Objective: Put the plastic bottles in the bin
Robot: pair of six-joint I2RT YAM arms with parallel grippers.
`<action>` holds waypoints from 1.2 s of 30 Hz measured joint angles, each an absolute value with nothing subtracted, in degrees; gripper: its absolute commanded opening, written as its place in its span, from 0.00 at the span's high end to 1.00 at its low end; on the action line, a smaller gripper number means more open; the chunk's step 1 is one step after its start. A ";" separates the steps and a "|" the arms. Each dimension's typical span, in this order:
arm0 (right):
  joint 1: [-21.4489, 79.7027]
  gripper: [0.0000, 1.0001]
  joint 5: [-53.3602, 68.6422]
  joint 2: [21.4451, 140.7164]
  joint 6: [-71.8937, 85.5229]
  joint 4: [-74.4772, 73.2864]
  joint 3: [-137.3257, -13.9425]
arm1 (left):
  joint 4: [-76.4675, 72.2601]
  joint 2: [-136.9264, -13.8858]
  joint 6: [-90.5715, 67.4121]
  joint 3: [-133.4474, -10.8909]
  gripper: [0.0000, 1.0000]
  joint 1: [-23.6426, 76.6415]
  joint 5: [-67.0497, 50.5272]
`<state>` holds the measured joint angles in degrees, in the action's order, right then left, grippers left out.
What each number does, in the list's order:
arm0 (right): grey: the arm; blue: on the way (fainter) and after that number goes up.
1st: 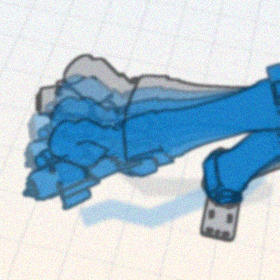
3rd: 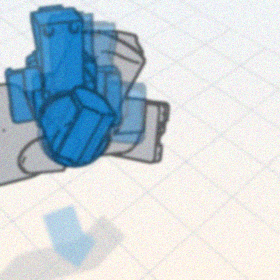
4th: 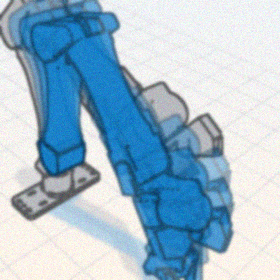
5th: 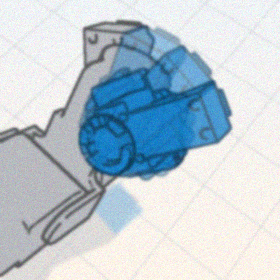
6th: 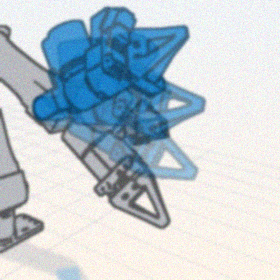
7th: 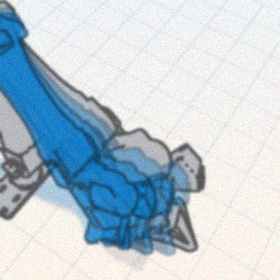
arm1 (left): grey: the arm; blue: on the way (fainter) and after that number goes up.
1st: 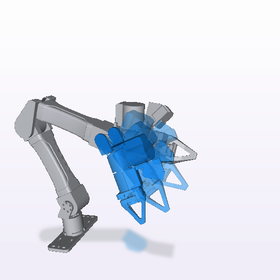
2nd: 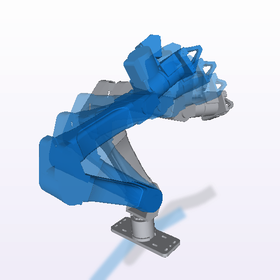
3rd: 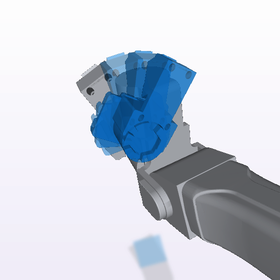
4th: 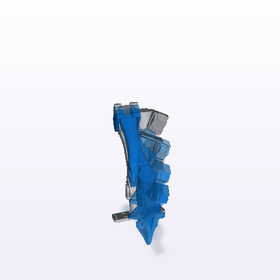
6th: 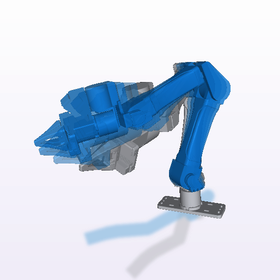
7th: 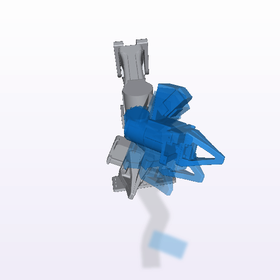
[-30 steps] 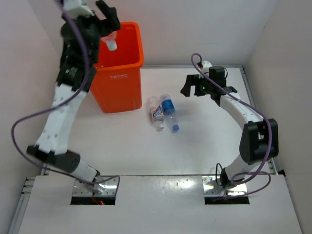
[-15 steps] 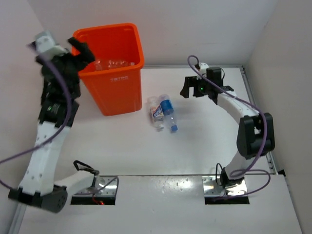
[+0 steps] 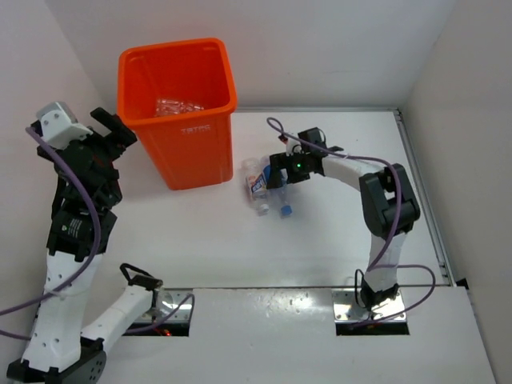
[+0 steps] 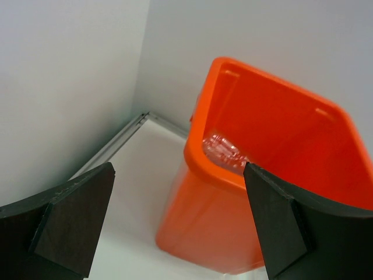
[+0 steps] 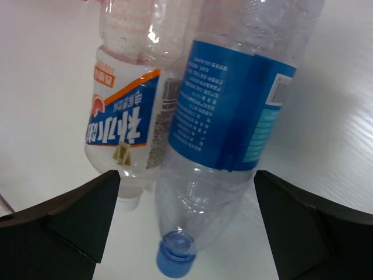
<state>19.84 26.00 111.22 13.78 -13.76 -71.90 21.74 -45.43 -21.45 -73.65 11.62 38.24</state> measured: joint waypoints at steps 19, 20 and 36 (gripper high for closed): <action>14.46 0.82 20.49 114.89 23.16 -21.63 -80.16 | 24.32 -43.55 -24.58 -69.80 0.00 11.60 39.24; 12.10 0.82 20.86 113.91 24.38 -21.82 -82.85 | 23.99 -42.54 -25.74 -67.48 0.00 11.57 38.02; 32.45 0.77 14.31 107.61 17.23 5.76 -126.08 | 19.14 -37.39 -36.07 -46.94 0.00 11.57 25.89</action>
